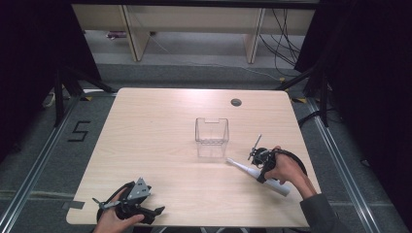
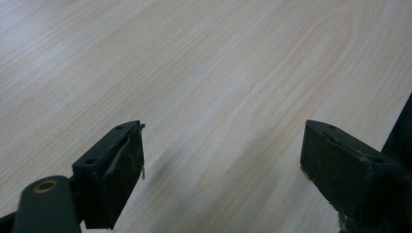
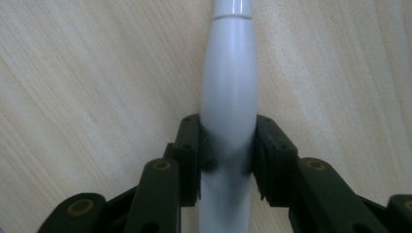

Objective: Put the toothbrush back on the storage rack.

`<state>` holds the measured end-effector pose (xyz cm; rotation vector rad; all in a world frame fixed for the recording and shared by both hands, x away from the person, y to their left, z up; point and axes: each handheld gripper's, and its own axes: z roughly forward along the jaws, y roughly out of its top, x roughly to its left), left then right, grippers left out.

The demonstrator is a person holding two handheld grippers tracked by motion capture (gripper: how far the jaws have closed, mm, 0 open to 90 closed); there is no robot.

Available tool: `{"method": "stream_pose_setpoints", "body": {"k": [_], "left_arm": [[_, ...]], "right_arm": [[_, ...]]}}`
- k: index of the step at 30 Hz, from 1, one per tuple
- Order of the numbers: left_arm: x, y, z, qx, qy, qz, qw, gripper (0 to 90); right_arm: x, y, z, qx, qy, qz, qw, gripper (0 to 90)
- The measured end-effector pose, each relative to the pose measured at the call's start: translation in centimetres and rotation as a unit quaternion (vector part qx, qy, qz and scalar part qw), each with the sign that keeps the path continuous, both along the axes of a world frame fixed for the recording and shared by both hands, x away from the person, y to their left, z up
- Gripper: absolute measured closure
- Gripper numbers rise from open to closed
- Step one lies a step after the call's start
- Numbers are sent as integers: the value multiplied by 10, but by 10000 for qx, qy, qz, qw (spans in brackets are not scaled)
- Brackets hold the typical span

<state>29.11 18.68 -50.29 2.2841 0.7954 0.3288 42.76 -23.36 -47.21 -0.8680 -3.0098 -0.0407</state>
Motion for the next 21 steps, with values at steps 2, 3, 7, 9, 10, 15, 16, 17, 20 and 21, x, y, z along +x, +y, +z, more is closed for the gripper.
{"method": "stream_pose_setpoints", "body": {"k": [2, 3, 7, 9, 10, 15, 16, 17, 20, 21], "left_arm": [[0, 0, 0, 23, 21, 1, 10000, 156], [0, 0, 0, -6, 9, -9, 10000, 160], [0, 0, 0, -40, 13, 4, 10000, 160], [0, 0, 0, -5, -6, 7, 10000, 161], [-1, 0, 0, -43, 30, 59, 10000, 161], [0, 0, 0, -28, -11, 7, 10000, 160], [-1, 0, 0, -38, -7, 25, 10000, 160], [-1, -1, 0, -73, 25, 76, 9999, 161], [0, 0, 0, -59, -16, 50, 10000, 160], [0, 0, 0, -52, -14, 43, 10000, 160]], "right_arm": [[1, -1, -1, 26, 16, 6, 10000, 664], [2, -1, -1, 28, 13, 59, 10000, 664], [1, -1, 0, 50, 79, -47, 9999, 664], [1, -3, 0, 94, 38, 14, 9999, 665], [0, -4, 0, 150, 4, -5, 9999, 665], [-2, -9, 6, 310, -107, -47, 9995, 665], [-2, -10, 9, 365, -166, -102, 9991, 665], [-4, -11, 11, 477, -177, -192, 9985, 665], [-4, -17, 19, 700, -318, -208, 9968, 665], [-5, -20, 22, 752, -395, -323, 9959, 665]]}}
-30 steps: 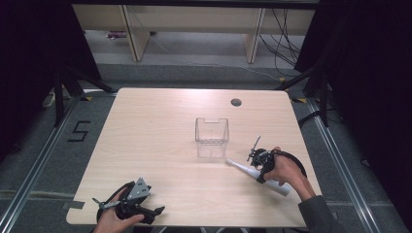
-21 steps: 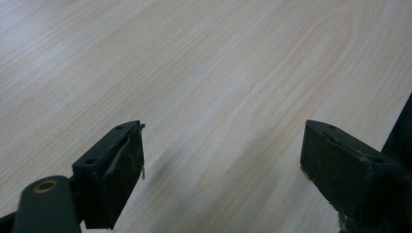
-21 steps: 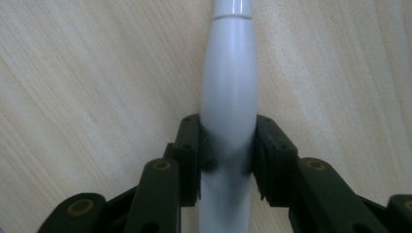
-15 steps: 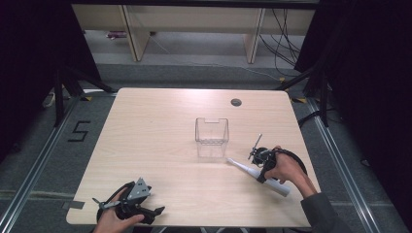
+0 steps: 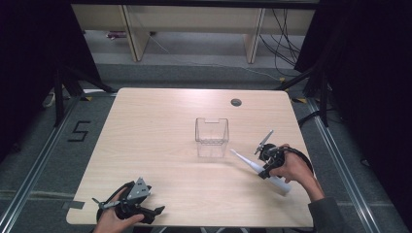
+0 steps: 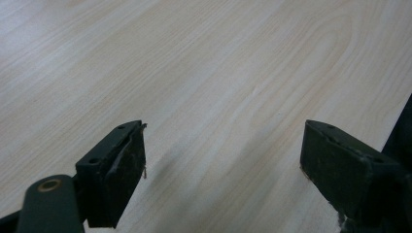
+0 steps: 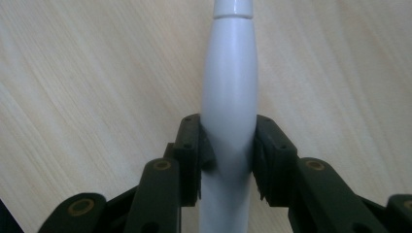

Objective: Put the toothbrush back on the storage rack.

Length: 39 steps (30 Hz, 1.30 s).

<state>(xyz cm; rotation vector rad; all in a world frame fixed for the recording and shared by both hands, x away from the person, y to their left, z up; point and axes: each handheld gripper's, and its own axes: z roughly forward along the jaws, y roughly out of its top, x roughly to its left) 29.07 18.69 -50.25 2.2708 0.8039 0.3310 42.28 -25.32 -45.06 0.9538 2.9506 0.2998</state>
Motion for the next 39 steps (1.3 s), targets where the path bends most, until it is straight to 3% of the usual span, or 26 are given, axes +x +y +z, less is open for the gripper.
{"method": "stream_pose_setpoints", "body": {"k": [1, 3, 7, 8, 12, 13, 16, 17, 19, 21, 24, 25, 27, 28, 29, 31, 32, 33, 34, 35, 39], "left_arm": [[0, -1, 0, -27, 35, 34, 10000, 159], [0, 0, 0, -24, 23, 26, 10000, 159], [0, 0, 0, 5, -4, 8, 10000, 158], [1, 1, 0, 10, -5, 2, 10000, 158], [1, 1, 0, 10, 2, 4, 10000, 154], [1, 1, 0, 6, 8, 10, 10000, 152], [1, 1, 0, -22, 8, 20, 10000, 150], [2, 1, 0, 0, 5, -6, 10000, 151], [2, 1, 0, 14, 18, -7, 10000, 150], [2, 0, 0, -15, 26, -1, 10000, 150], [2, 0, 0, -25, 11, 9, 10000, 150], [2, 0, 0, -70, 43, 64, 9999, 150], [2, 0, 0, -45, 6, 25, 10000, 150], [1, 0, 1, -48, 6, 27, 10000, 150], [2, 0, 0, -47, 9, 25, 10000, 150], [2, 1, 0, -33, 9, 11, 10000, 150], [2, 1, 0, -34, 12, 14, 10000, 150], [2, 1, 0, -38, 12, 16, 10000, 150], [1, 1, 0, -42, 9, 19, 10000, 150], [1, 0, 1, -49, 3, 20, 10000, 150], [1, 0, 0, -46, 5, 18, 10000, 151]], "right_arm": [[0, -5, 5, 209, -110, 0, 9997, 665], [0, -10, 10, 387, -210, -16, 9990, 665], [0, -15, 14, 590, -391, -128, 9974, 665], [0, -18, 18, 734, -526, -232, 9956, 665], [0, -22, 23, 927, -721, -325, 9925, 665], [1, -25, 26, 1067, -824, -352, 9902, 665], [1, -27, 29, 1107, -971, -415, 9882, 665], [1, -27, 30, 1160, -1074, -546, 9859, 665], [-1, -26, 33, 1201, -975, -678, 9856, 665], [1, -26, 36, 1388, -1227, -749, 9798, 666], [3, -27, 40, 1412, -1303, -727, 9787, 666], [5, -26, 44, 1490, -1403, -689, 9764, 665], [5, -24, 44, 1547, -1409, -736, 9751, 665], [8, -25, 43, 1578, -1610, -506, 9729, 665], [5, -21, 46, 1639, -1467, -848, 9718, 665], [9, -19, 48, 1672, -1512, -741, 9714, 665], [9, -17, 48, 1708, -1581, -817, 9691, 665], [15, -15, 50, 1793, -1749, -627, 9661, 665], [15, -15, 50, 1793, -1749, -627, 9661, 665], [18, -12, 52, 1905, -1826, -639, 9624, 665], [20, -6, 54, 2011, -1856, -737, 9590, 665]]}}
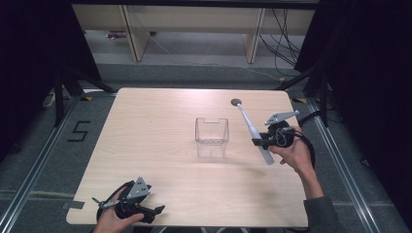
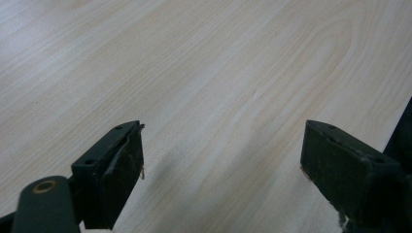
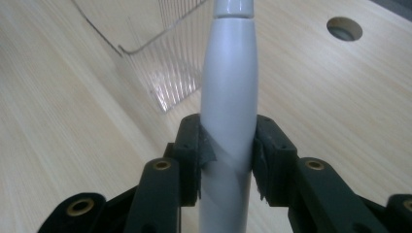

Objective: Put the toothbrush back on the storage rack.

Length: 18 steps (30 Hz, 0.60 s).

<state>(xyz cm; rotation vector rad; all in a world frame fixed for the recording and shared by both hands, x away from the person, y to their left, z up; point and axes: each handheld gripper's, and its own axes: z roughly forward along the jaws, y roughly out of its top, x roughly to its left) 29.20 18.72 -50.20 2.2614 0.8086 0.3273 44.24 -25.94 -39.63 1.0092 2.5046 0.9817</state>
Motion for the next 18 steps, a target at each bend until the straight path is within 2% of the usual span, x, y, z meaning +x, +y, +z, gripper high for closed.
{"method": "stream_pose_setpoints", "body": {"k": [1, 3, 6, 7, 9, 10, 11, 13, 16, 18], "left_arm": [[0, 0, 0, 3, 0, 0, 10000, 151], [0, 1, 0, 12, -7, -4, 10000, 151], [0, 1, 0, -10, -6, 0, 10000, 151], [0, 0, 0, 8, 1, -12, 10000, 151], [0, 0, 0, 1, -16, -10, 10000, 151], [0, 1, 0, 14, -11, -7, 10000, 151], [0, 1, 0, 14, -11, -7, 10000, 151], [1, 1, 1, 45, 14, -24, 10000, 151], [0, 0, 0, 8, -12, -20, 10000, 151], [0, 1, 0, 34, -11, -30, 10000, 151]], "right_arm": [[3, 3, 2, 80, -127, 4, 9999, 665], [5, 7, 4, 240, -213, -106, 9994, 665], [7, 9, 8, 287, -206, -94, 9993, 665], [10, 12, 10, 382, -277, -136, 9988, 665], [12, 12, 12, 366, -271, -128, 9989, 666], [16, 12, 13, 408, -387, -90, 9984, 665], [16, 14, 13, 517, -391, -208, 9977, 665], [17, 15, 14, 531, -397, -208, 9976, 665], [22, 21, 17, 587, -589, -177, 9964, 665], [24, 24, 20, 638, -557, -153, 9963, 665]]}}
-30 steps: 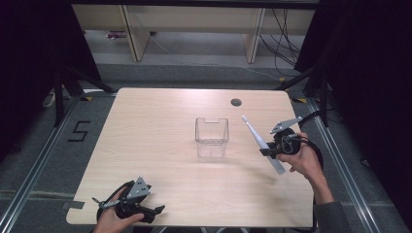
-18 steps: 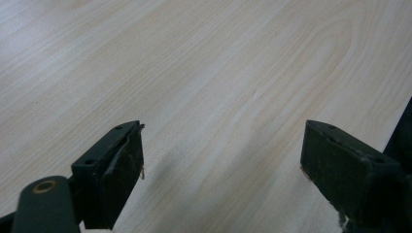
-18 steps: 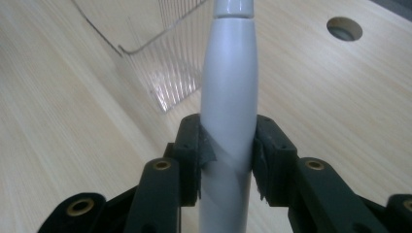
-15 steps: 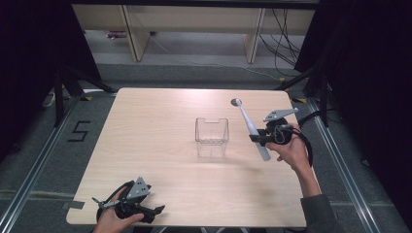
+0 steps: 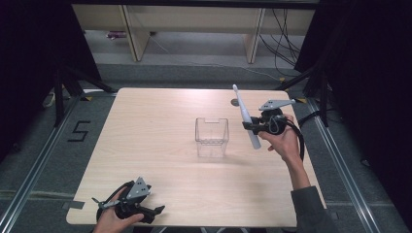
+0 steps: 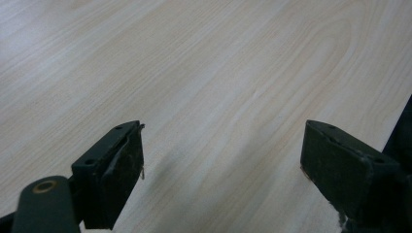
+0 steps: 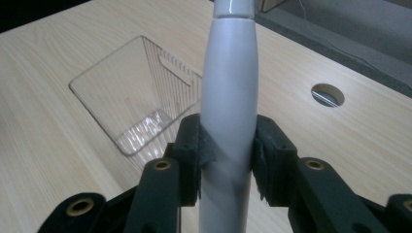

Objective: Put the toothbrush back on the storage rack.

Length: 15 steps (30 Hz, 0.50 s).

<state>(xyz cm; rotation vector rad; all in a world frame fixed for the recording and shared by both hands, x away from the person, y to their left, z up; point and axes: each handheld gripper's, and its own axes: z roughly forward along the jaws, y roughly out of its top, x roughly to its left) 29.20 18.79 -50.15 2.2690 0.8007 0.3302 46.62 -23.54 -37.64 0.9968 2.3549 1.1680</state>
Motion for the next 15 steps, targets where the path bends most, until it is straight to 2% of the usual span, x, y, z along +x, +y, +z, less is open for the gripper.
{"method": "stream_pose_setpoints", "body": {"k": [3, 4, 5, 7, 13, 15], "left_arm": [[0, 0, 0, -15, 2, 16, 10000, 151], [0, 0, 0, -34, 2, 21, 10000, 151], [0, 0, 0, -26, 0, 13, 10000, 151], [0, 0, 0, -26, 2, 6, 10000, 151], [0, 0, 0, -31, 4, 9, 10000, 151], [0, 0, 0, -27, 2, 10, 10000, 151]], "right_arm": [[2, 4, 3, 23, -52, 7, 10000, 665], [2, 6, 4, 104, -47, -31, 9999, 665], [4, 8, 8, 126, -186, 1, 9997, 666], [4, 12, 11, 218, -260, -14, 9994, 665], [6, 20, 16, 381, -424, -14, 9984, 665], [7, 20, 18, 362, -445, 24, 9984, 666]]}}
